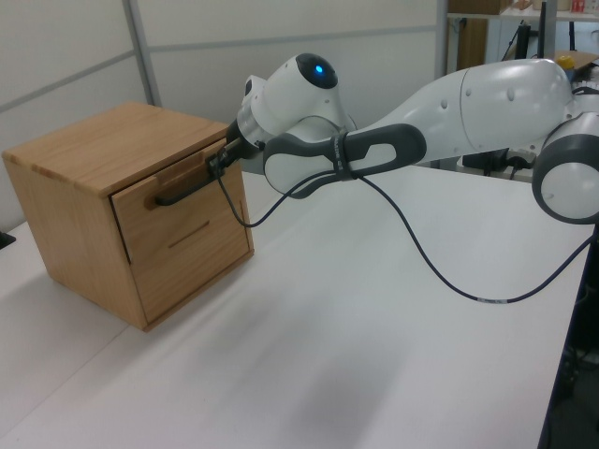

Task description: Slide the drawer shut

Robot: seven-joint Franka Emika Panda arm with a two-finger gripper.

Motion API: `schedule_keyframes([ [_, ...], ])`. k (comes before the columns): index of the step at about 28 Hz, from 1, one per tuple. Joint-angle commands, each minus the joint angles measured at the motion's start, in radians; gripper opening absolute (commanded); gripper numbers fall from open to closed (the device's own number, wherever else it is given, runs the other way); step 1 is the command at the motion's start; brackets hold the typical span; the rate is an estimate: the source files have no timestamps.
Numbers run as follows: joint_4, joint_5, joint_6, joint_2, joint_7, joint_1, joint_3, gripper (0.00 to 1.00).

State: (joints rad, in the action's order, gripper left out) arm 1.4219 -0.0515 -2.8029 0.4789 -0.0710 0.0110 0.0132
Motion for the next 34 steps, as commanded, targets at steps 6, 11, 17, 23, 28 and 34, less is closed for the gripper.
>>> schedule_keyframes([
  [6, 0.015, -0.004, -0.198, 0.050, -0.019, -0.013, 0.010, 0.00],
  [11, 0.038, 0.007, -0.168, 0.030, -0.024, -0.013, 0.010, 0.00],
  [17, 0.043, 0.050, -0.121, -0.009, -0.084, -0.013, 0.008, 0.00],
  [23, 0.064, 0.067, 0.061, -0.097, -0.084, -0.011, 0.010, 0.00],
  [28, 0.066, 0.065, 0.311, -0.158, -0.049, -0.008, 0.010, 0.00],
  [34, 0.066, 0.059, 0.618, -0.232, -0.012, -0.003, 0.010, 0.00],
])
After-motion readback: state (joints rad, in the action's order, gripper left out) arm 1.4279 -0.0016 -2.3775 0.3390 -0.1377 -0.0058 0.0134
